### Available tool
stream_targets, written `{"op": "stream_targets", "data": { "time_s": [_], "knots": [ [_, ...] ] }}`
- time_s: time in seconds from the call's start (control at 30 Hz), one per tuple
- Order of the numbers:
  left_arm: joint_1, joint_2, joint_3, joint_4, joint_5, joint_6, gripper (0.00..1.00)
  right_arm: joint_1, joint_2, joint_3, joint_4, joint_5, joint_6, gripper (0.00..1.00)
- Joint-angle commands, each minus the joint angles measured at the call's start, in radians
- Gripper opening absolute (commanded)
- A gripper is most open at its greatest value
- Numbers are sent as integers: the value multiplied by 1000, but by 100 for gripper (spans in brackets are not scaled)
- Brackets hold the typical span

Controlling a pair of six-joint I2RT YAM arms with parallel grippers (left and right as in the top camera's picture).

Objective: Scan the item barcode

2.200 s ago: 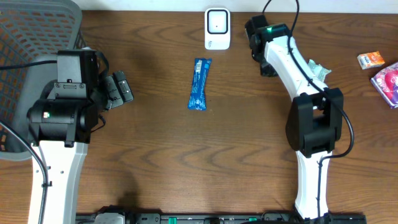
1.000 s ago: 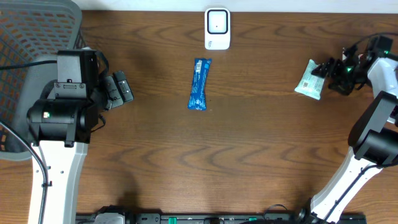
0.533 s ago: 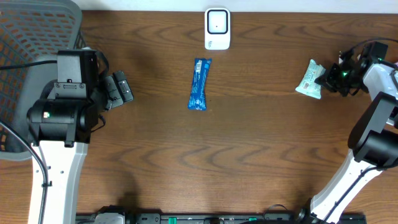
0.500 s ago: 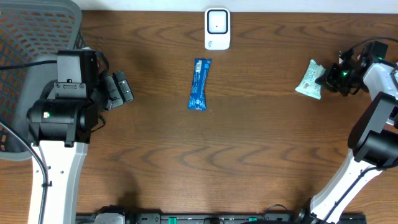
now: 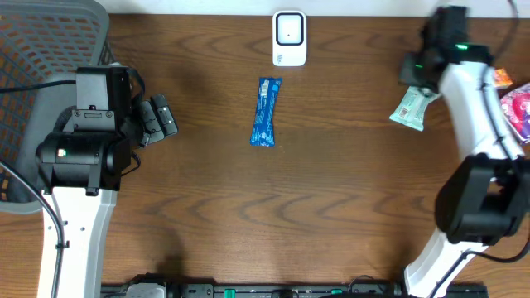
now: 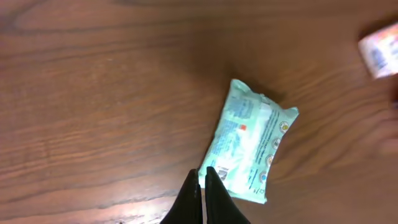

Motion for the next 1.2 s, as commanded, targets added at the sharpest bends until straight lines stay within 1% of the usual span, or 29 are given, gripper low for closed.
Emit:
{"op": "stream_targets", "data": {
  "time_s": [0.0,0.07,0.1,0.13,0.17,0.2,0.27,0.37,0.57,0.63,0.7,0.77,0.93,0.97,1.03,1.1,1.13,1.17],
  "knots": [
    [3,3,11,-4,-9,13,98,37,29,-14,-15,282,82,17],
    [3,3,11,-4,-9,13,98,14,36,-14,-17,216,135,30],
    [3,3,11,-4,-9,13,98,-3,37,-14,-16,176,148,45],
    [3,3,11,-3,-9,13,98,-26,38,-14,-16,125,162,64],
    [3,3,11,-4,-9,13,98,-47,38,-14,-16,79,168,75],
    [3,3,11,-4,-9,13,98,-78,38,-15,-18,11,168,79],
    [3,3,11,-4,-9,13,98,-128,39,-16,-26,-51,177,80],
    [3,3,11,-4,-9,13,98,-188,51,-27,-36,-59,212,79],
    [3,3,11,-4,-9,13,98,-219,120,-41,-19,-69,214,81],
    [3,3,11,-4,-9,13,98,-222,153,-41,-5,-71,238,81],
    [3,3,11,-4,-9,13,98,-225,188,-41,14,-105,242,80],
    [3,3,11,-3,-9,13,98,-232,223,-41,50,-193,224,80],
    [3,3,11,-4,-9,13,98,-247,259,-41,108,-310,219,81],
    [3,3,11,-3,-9,13,98,-251,265,-41,119,-323,219,81],
    [3,3,11,-4,-9,13,98,-257,275,-41,134,-332,219,76],
    [3,3,11,-4,-9,13,98,-261,293,-41,141,-332,205,52],
    [3,3,11,-4,-9,13,98,-261,298,-41,140,-331,198,27],
    [3,3,11,-3,-9,13,98,-261,302,-41,137,-332,188,10]
  ]
}}
